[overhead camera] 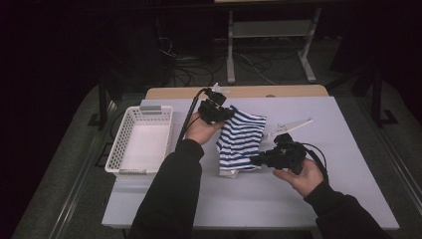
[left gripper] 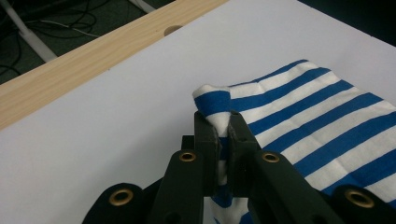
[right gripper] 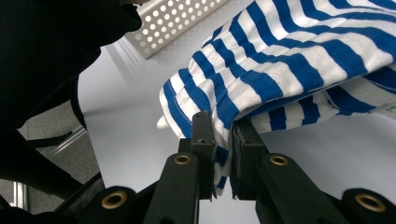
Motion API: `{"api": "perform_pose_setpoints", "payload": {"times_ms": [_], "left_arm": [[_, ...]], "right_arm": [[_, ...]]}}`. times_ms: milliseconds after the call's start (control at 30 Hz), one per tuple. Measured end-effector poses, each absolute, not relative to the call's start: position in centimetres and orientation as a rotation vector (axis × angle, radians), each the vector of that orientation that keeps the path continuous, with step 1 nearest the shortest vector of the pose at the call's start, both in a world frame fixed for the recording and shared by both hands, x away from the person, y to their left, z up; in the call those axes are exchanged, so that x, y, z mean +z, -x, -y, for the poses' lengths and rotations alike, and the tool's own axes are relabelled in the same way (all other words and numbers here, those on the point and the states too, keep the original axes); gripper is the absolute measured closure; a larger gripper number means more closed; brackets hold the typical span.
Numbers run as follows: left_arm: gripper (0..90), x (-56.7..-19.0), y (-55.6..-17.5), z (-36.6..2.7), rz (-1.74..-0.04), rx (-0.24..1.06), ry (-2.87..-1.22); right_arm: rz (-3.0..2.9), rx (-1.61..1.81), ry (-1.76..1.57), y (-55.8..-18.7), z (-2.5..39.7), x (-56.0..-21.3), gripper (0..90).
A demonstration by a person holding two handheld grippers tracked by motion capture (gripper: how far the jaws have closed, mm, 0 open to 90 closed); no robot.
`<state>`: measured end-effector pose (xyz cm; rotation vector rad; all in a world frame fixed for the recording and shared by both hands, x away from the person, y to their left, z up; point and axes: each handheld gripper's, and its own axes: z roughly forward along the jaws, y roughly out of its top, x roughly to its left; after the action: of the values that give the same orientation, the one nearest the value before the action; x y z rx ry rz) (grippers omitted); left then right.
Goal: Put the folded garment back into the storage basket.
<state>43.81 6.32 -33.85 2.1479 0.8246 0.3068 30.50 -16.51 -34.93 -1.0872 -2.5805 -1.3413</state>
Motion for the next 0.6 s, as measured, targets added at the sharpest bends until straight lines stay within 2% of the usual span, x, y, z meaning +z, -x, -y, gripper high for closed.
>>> {"api": "perform_pose_setpoints", "payload": {"times_ms": [600], "left_arm": [[84.1,-31.5,-43.0,-9.8,-0.844,0.365,-2.128]], "right_arm": [[2.618,-1.363,0.995,-30.8,13.7,-33.3,80.2]]}}
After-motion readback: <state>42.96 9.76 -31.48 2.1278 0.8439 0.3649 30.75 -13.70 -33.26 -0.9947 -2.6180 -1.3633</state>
